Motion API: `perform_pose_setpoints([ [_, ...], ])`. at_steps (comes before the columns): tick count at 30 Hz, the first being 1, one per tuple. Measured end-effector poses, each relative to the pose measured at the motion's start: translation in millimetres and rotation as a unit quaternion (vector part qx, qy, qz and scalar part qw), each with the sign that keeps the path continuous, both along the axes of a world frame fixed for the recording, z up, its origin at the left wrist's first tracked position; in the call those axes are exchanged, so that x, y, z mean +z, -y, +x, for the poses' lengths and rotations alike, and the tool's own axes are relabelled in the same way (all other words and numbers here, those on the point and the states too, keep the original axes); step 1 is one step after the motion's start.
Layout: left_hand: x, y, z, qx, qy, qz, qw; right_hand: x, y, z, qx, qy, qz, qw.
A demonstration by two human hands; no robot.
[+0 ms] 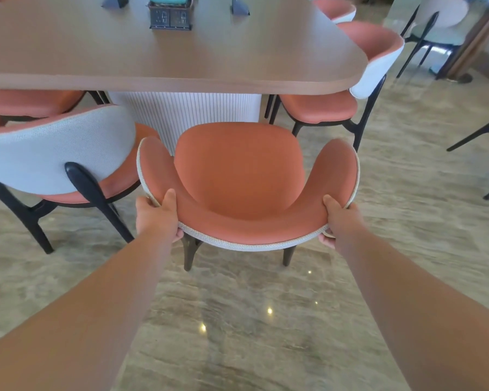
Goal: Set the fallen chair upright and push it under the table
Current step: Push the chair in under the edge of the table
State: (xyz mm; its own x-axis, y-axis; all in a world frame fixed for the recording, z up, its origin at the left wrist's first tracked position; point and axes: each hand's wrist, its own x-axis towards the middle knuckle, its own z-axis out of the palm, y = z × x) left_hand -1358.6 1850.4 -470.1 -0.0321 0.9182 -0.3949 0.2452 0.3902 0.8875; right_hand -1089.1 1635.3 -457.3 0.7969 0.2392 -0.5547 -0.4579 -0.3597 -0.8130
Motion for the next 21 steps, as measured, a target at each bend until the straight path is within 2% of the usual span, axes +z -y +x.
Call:
perform_pose_setpoints([
  [10,28,-46,39,0.017,-0.012,-0.074,0.997,23,-52,41,0.017,-0.037,-0.047,0.998],
  [21,43,-103,78,-0.008,-0.074,-0.114,0.991,47,-110,77,0.021,-0.078,-0.094,0.992],
])
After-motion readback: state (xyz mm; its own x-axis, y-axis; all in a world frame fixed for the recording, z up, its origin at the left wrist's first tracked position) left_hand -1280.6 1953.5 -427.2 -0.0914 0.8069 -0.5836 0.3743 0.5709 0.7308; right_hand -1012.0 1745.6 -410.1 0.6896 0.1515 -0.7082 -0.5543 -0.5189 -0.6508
